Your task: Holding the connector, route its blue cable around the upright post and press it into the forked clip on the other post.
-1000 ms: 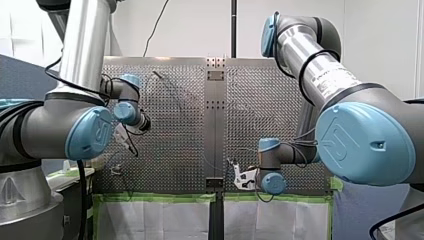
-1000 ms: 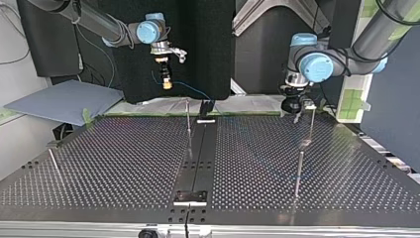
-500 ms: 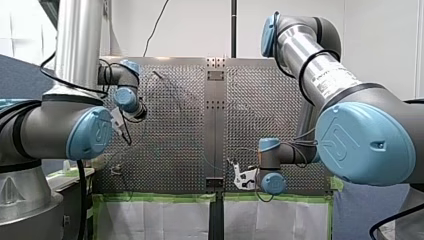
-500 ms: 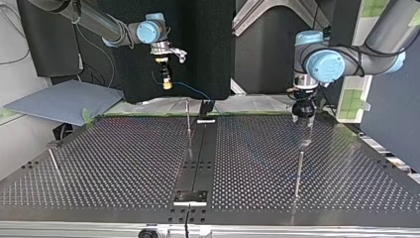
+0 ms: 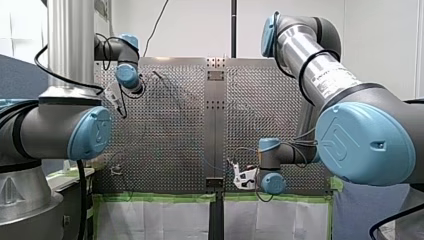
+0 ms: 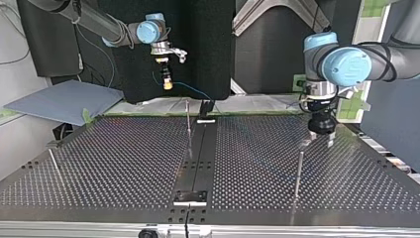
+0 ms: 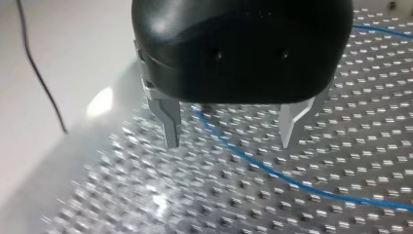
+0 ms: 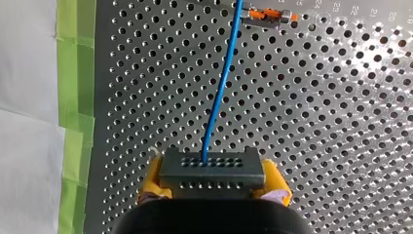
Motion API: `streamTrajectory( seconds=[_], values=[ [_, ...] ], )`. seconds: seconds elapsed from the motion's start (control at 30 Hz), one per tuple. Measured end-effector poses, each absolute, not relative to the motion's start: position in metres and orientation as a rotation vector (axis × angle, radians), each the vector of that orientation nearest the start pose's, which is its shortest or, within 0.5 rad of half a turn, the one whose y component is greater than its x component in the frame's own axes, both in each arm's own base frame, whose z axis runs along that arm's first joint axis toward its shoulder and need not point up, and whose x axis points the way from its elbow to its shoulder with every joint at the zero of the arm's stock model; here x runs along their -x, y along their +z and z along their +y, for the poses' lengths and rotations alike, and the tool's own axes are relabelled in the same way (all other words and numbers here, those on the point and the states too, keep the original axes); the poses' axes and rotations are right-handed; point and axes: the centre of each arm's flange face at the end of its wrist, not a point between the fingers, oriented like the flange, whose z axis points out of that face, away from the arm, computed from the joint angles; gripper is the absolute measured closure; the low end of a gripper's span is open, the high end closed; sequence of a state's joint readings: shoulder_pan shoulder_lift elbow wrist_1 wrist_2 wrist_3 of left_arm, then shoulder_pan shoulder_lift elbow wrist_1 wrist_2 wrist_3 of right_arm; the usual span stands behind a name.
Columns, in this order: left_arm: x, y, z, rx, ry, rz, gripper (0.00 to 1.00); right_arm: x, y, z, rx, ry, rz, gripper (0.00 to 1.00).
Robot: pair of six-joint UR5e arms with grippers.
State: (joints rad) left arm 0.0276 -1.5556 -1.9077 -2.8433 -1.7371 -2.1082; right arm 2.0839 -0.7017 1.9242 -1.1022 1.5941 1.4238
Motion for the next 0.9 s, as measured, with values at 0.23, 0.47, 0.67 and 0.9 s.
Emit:
streamTrajectory(
  seconds=[0.23, 0.47, 0.67, 0.9],
  values=[
    [-0.457, 0.409, -0.098, 0.555, -0.188, 1.437, 0.00, -0.382, -0.043, -0.411, -1.706, 1.379, -0.855, 1.00],
    [-0.442, 0.460, -0.094, 0.537, -0.118, 1.380, 0.00, -0.382, -0.042, -0.411, -1.703, 1.381, -0.854, 1.00],
    [-0.427, 0.503, -0.101, 0.461, -0.119, 1.353, 0.00, -0.382, -0.042, -0.412, -1.700, 1.386, -0.853, 1.00],
    [-0.415, 0.538, -0.112, 0.364, -0.129, 1.351, 0.00, -0.382, -0.042, -0.411, -1.703, 1.384, -0.853, 1.00]
  ],
)
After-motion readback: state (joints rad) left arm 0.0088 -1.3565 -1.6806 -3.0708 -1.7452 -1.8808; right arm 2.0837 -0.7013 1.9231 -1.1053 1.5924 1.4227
